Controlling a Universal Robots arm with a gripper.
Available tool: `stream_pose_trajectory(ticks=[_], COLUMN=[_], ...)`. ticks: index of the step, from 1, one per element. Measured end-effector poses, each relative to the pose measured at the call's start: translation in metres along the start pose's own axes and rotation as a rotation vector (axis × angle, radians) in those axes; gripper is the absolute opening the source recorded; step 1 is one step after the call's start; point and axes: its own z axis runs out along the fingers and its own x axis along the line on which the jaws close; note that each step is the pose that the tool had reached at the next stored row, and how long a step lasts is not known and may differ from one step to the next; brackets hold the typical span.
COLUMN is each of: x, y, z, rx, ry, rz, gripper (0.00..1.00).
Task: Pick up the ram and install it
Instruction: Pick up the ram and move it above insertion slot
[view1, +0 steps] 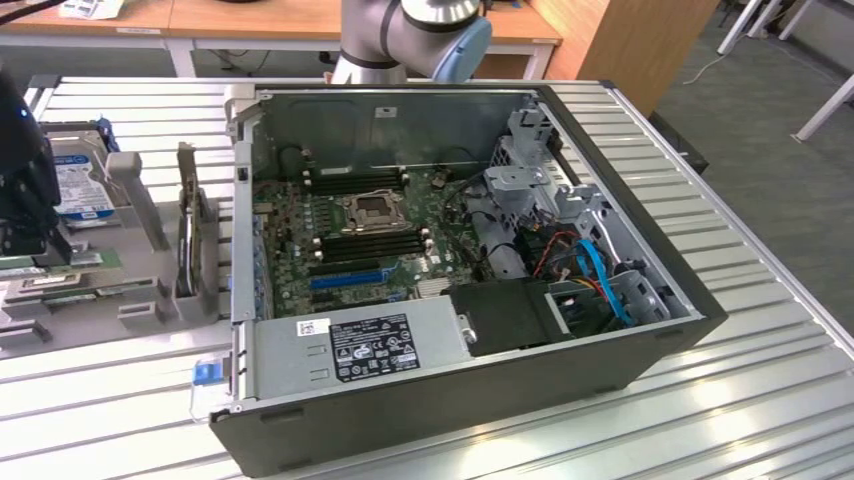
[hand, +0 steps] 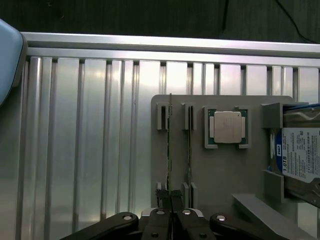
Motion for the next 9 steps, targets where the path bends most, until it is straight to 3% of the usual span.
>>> stream_pose_trajectory(ticks=[9], x=[0.0], y=[0.0006], z=[-0.0141], rx=[0.0], ry=[0.0], rz=[0.0], gripper=[0.12])
